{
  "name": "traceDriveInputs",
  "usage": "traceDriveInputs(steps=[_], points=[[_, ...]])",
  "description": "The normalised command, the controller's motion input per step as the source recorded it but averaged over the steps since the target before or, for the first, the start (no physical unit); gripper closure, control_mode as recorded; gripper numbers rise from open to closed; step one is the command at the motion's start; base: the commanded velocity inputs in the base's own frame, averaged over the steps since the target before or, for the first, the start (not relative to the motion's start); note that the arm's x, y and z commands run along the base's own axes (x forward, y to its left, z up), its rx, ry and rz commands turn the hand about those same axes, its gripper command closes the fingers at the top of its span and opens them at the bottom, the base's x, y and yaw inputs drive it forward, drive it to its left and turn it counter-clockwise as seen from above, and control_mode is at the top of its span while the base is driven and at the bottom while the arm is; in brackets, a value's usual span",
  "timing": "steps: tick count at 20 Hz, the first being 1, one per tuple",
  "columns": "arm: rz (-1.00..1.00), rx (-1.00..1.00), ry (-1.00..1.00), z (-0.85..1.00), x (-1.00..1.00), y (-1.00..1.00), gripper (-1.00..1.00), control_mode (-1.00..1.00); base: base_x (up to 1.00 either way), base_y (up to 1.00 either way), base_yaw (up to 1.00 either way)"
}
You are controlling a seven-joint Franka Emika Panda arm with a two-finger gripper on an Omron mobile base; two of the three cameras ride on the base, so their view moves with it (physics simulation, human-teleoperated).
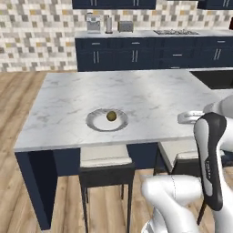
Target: Take the cheese, fish, and potato from the fridge and place them on the plate on the dining counter to create an appetizer plate.
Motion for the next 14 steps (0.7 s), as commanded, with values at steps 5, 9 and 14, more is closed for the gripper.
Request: traceDriveInputs(steps=[5, 9, 14], points=[[0.0, 0.0, 0.0, 0.0, 0.0, 0.0, -1.0, 1.0, -0.6, 0.0, 0.75], [0.0, 0.0, 0.0, 0.0, 0.0, 0.0, -1.0, 1.0, 0.0, 0.03, 1.0], [0.0, 0.0, 0.0, 0.0, 0.0, 0.0, -1.0, 1.0, 0.01, 0.19, 0.98]])
